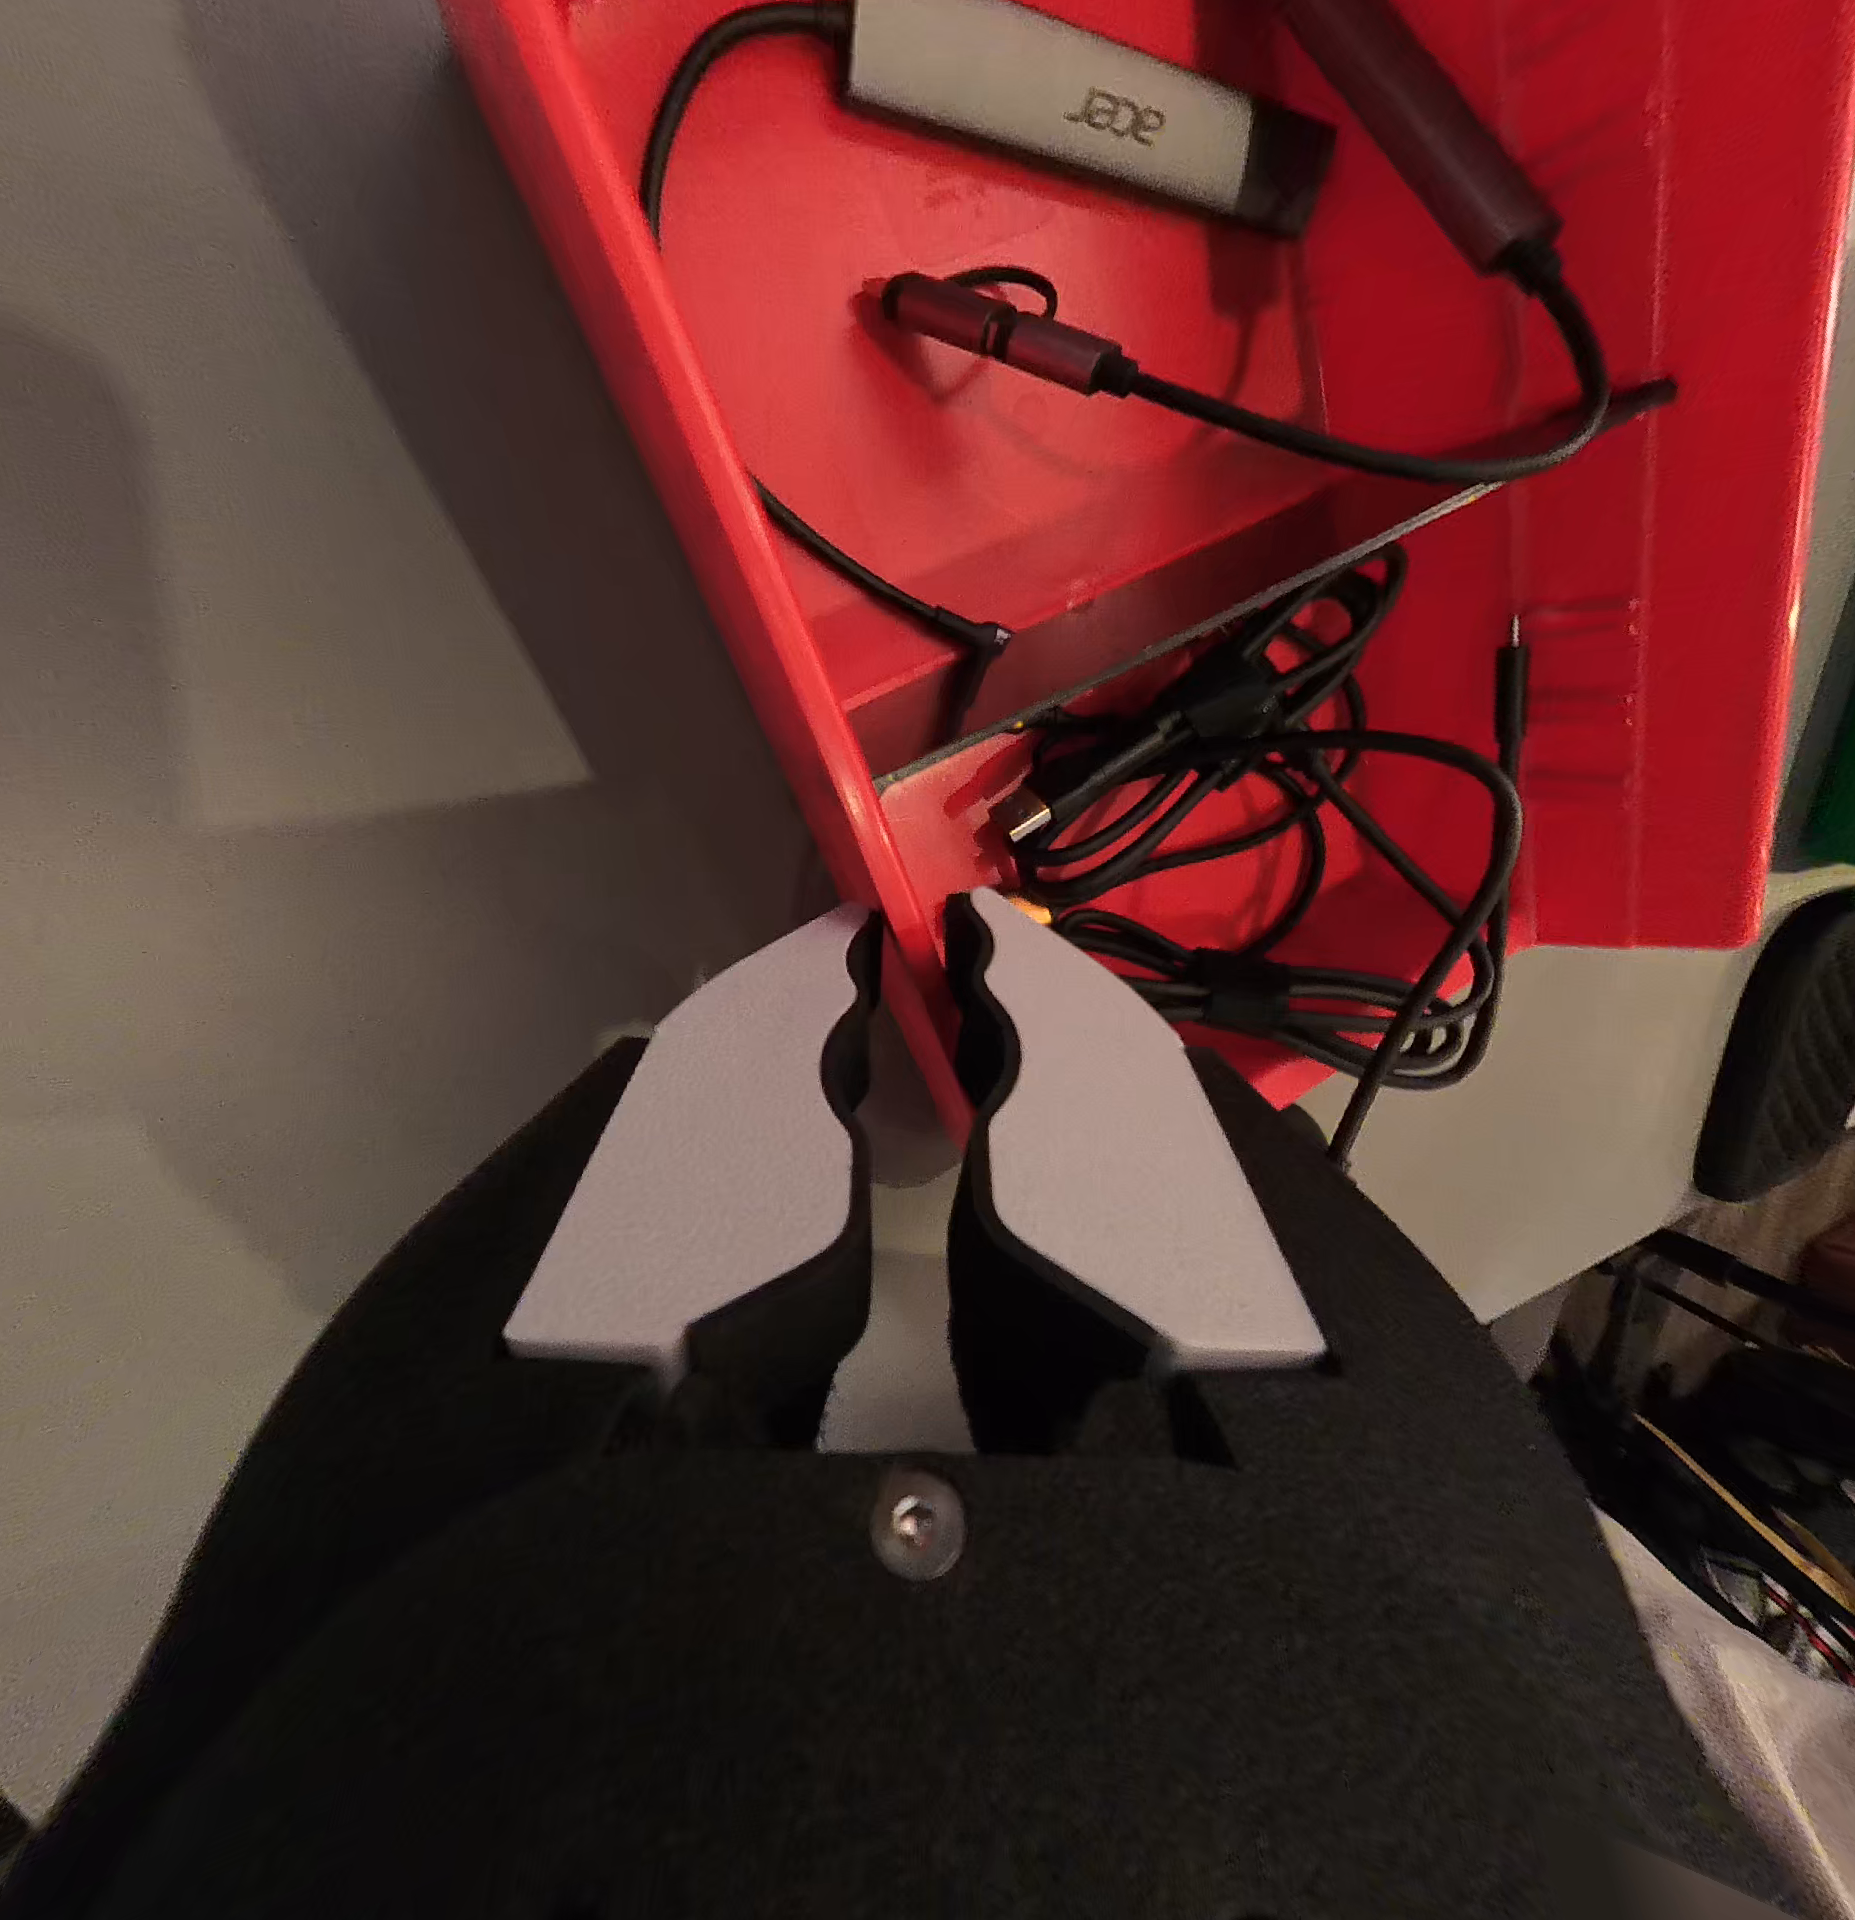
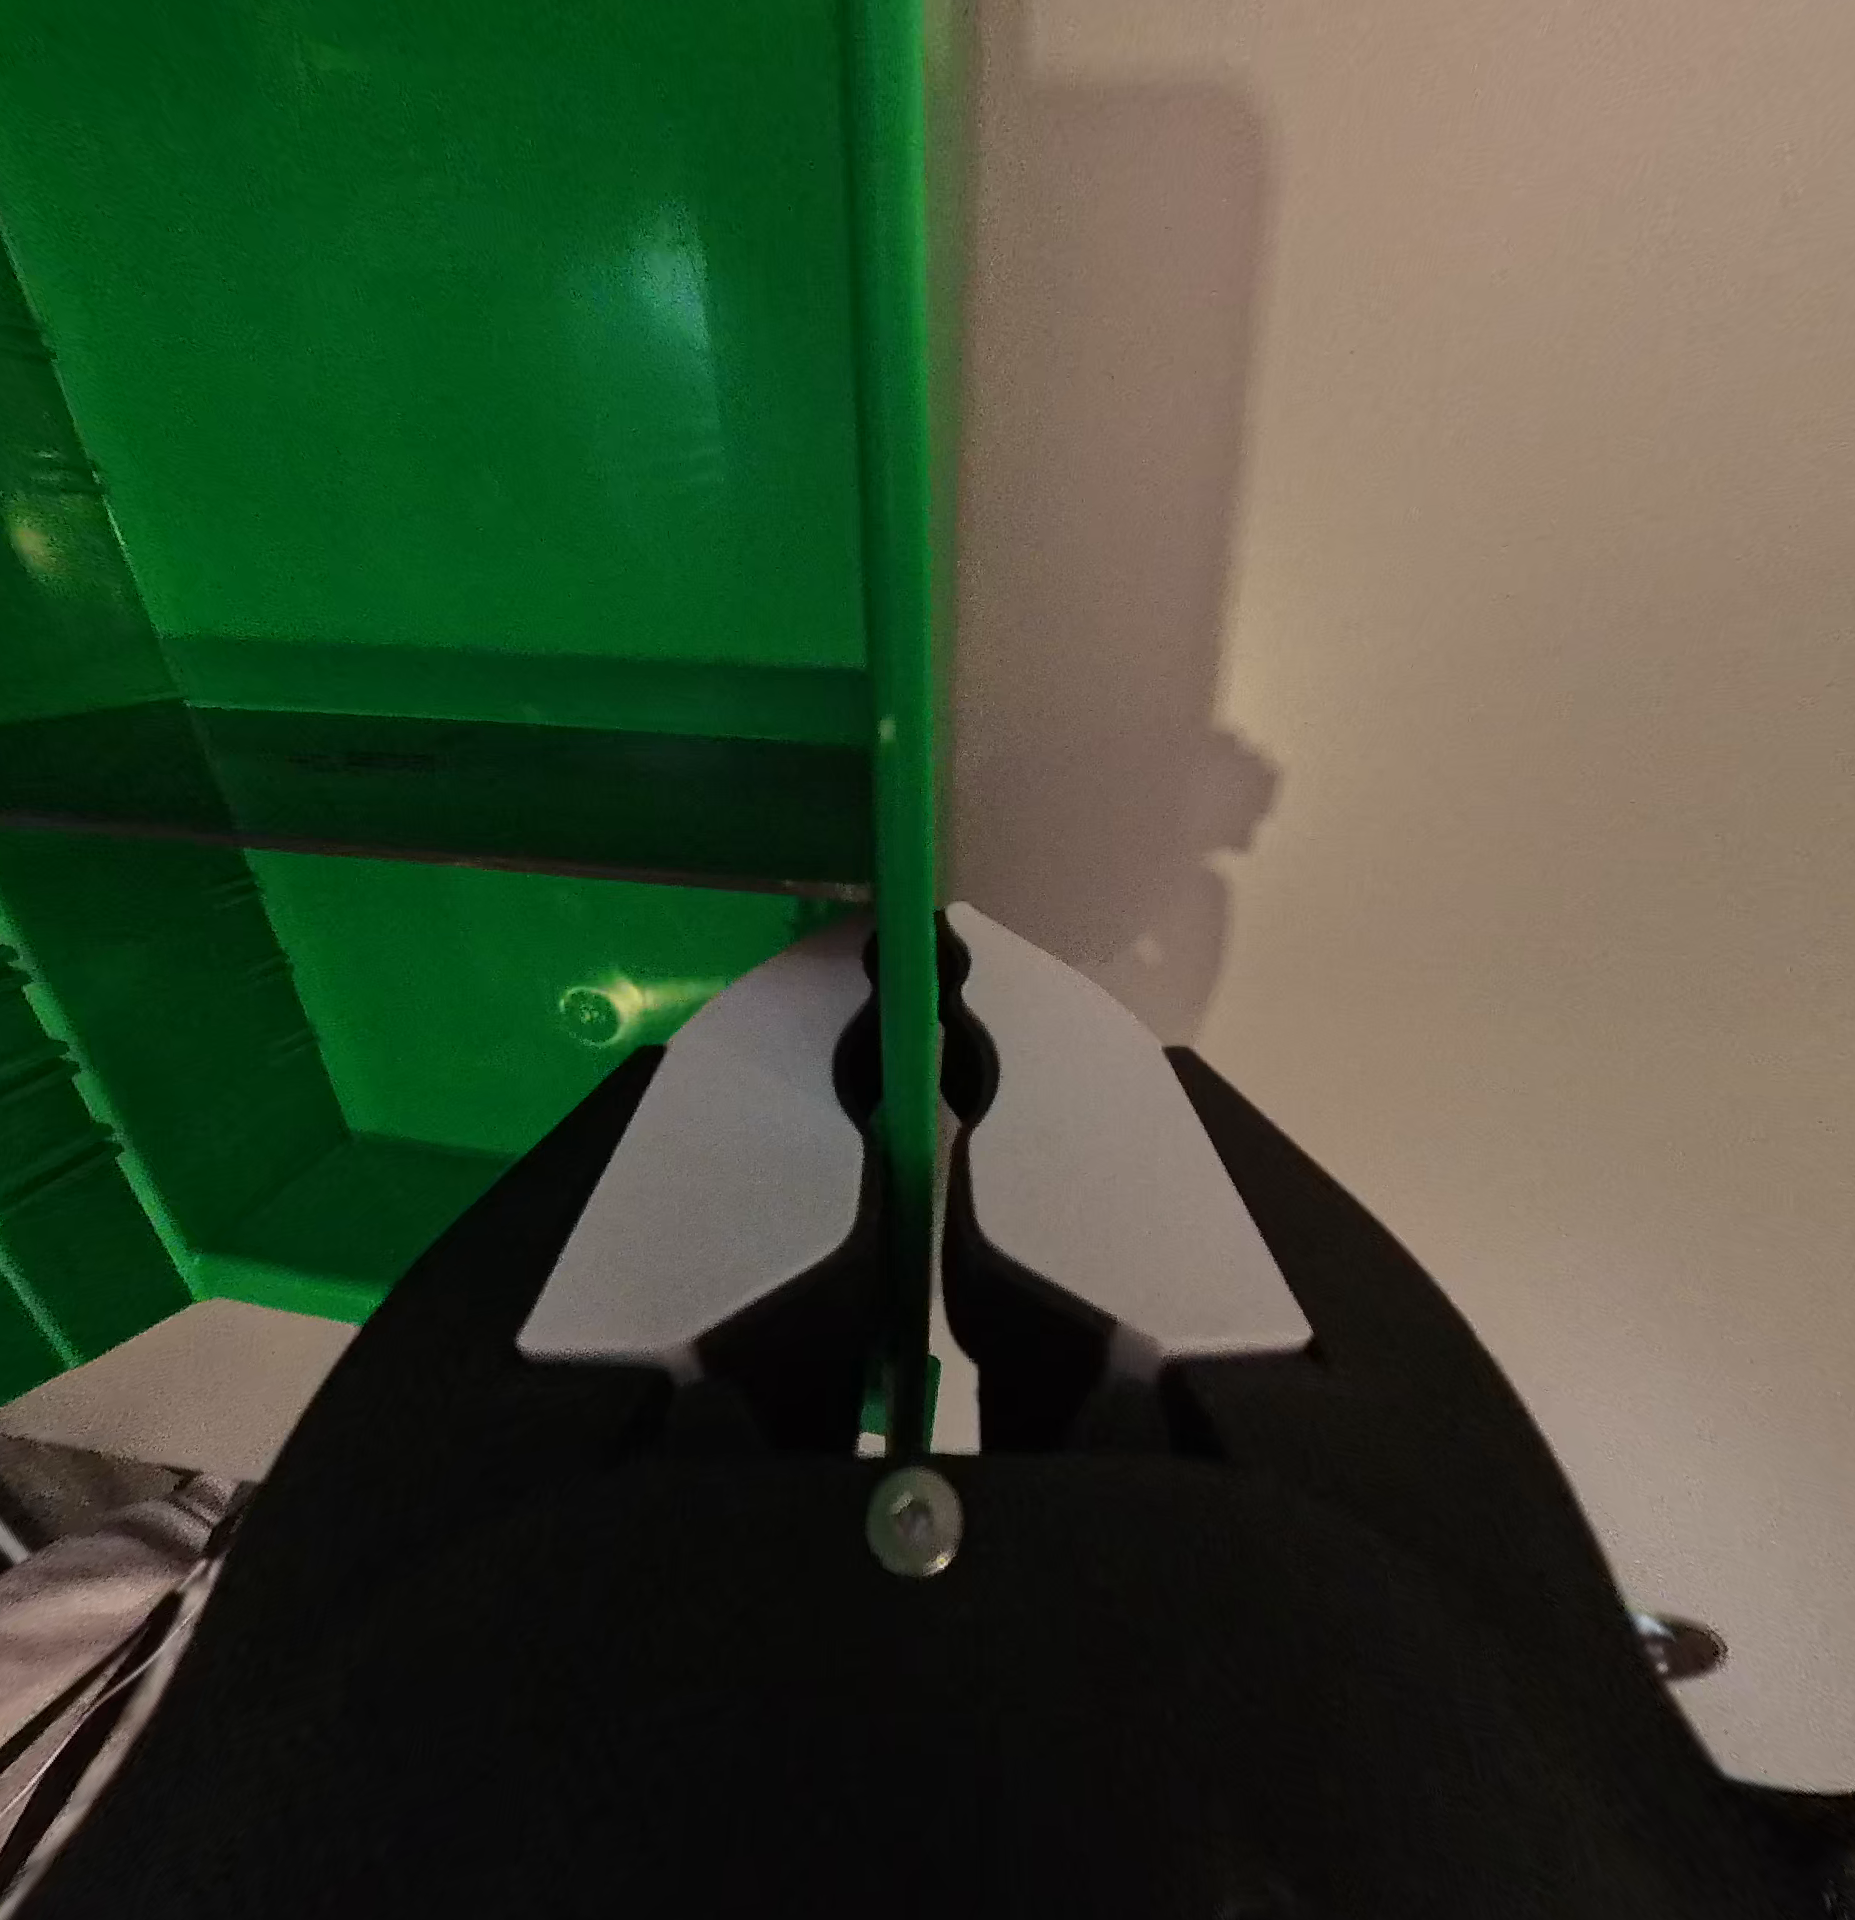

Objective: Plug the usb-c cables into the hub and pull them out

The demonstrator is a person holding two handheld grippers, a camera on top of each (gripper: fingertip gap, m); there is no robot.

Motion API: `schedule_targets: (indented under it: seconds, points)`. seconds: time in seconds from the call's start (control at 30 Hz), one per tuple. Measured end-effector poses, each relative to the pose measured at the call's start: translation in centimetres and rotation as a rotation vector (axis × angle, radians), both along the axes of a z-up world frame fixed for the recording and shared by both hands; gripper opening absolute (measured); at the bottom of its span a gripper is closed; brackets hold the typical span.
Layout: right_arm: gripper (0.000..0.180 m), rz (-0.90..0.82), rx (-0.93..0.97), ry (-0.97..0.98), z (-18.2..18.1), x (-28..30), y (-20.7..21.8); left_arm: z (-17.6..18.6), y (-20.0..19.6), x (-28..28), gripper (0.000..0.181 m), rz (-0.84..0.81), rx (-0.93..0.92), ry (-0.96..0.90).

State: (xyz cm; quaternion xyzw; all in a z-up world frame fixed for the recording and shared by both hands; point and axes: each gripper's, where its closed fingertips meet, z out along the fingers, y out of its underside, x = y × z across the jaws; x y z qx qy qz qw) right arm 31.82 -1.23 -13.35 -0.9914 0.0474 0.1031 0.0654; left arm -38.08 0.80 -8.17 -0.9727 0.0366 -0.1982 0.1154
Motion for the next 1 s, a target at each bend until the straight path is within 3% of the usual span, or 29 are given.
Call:
schedule_targets:
  seconds: [0.27,1.0]
  points:
    - [0.006,0.054,0.008,-0.019,-0.1,-0.9,1.3,0.1,2.4,-1.5,0.008,0.070,0.078,-0.002]
    - [0.006,0.103,0.029,-0.046,0.0,0.2,0.0,0.2,1.9,-3.0,0.010,0.134,0.089,-0.050]
